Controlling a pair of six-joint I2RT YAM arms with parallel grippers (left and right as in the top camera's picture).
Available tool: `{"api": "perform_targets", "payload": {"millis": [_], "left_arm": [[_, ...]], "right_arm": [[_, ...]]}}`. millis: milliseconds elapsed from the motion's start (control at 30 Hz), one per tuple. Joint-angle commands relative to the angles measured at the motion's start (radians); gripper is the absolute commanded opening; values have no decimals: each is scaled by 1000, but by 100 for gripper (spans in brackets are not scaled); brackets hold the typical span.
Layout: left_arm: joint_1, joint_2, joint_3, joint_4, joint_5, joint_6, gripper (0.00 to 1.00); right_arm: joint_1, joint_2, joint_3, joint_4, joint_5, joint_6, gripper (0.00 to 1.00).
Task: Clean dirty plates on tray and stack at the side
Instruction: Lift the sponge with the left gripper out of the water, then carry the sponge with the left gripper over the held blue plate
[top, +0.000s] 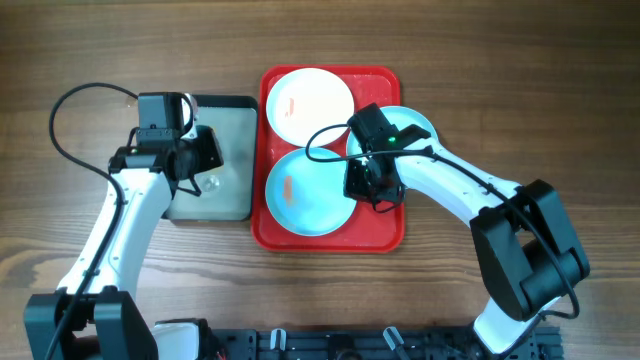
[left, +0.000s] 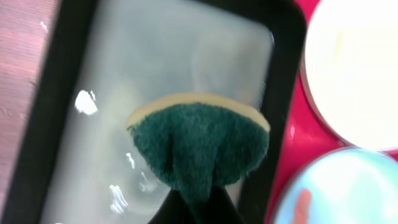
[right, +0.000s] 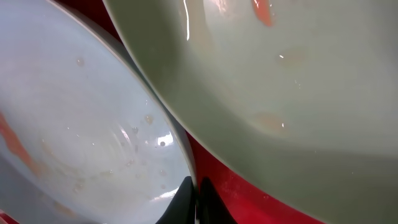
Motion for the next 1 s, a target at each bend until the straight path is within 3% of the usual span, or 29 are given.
{"api": "perform_targets", "payload": {"millis": [0,167,433,767,967], "left_arm": [[13,-5,100,-90,61,17,4],[16,-5,197,-225,62,16,4],[5,-5,211,-247,208,-15,4],[-61,-1,180,-238,201,-105,4],[-124,1,153,-217,88,-167,4]], "right_arm": [[-1,18,-10,5,-10,-4,4],[-1,18,-10,5,-29,-5,4],[-1,18,-10,13,-28,-29,4],[-1,18,-10,23,-27,-27,4],[-1,18,-10,24,-27,-26,4]]}}
